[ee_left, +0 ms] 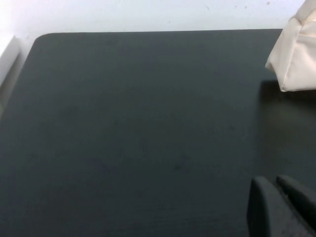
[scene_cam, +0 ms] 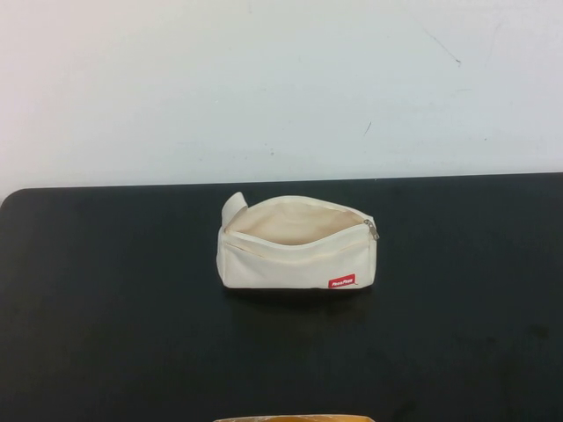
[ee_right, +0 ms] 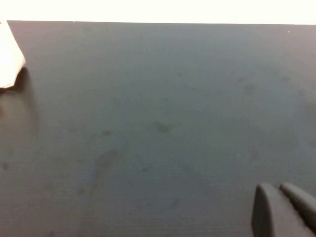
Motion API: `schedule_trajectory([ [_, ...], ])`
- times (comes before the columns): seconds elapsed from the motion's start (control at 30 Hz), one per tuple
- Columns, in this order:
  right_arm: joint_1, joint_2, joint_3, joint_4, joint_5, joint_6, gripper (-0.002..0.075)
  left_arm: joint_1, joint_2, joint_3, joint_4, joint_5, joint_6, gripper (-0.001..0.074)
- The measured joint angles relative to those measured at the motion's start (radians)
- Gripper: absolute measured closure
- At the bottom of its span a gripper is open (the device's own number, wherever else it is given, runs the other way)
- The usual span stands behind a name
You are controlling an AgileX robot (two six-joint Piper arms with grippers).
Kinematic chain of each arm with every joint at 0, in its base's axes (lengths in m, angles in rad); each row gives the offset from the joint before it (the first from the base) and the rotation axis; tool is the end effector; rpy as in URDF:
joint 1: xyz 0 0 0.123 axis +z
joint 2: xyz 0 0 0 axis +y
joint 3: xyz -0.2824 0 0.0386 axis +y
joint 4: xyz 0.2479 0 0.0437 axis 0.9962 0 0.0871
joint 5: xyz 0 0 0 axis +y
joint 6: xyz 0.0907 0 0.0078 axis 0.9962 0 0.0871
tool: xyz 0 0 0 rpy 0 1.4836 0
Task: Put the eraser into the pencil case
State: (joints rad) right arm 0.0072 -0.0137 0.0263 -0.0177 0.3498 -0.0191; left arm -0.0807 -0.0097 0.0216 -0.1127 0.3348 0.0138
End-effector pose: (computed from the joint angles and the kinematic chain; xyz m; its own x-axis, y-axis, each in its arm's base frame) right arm 0.0531 -0.0002 0.1734 -0.2715 -0.0377 -0.9617 -0.0111 0.9993 -0.0360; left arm 0.0531 -0.0077 0.1763 -0.2635 -0.0715 -0.9620 0.0922 0.9908 -0.0989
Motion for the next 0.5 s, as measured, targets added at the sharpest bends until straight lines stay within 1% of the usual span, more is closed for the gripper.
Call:
schedule_trajectory([
  [0.5, 0.000, 0.000, 0.000, 0.000, 0.000, 0.000, 0.0727, 0.004, 0.000, 0.000, 0.000, 0.000, 0.009, 0.0736],
])
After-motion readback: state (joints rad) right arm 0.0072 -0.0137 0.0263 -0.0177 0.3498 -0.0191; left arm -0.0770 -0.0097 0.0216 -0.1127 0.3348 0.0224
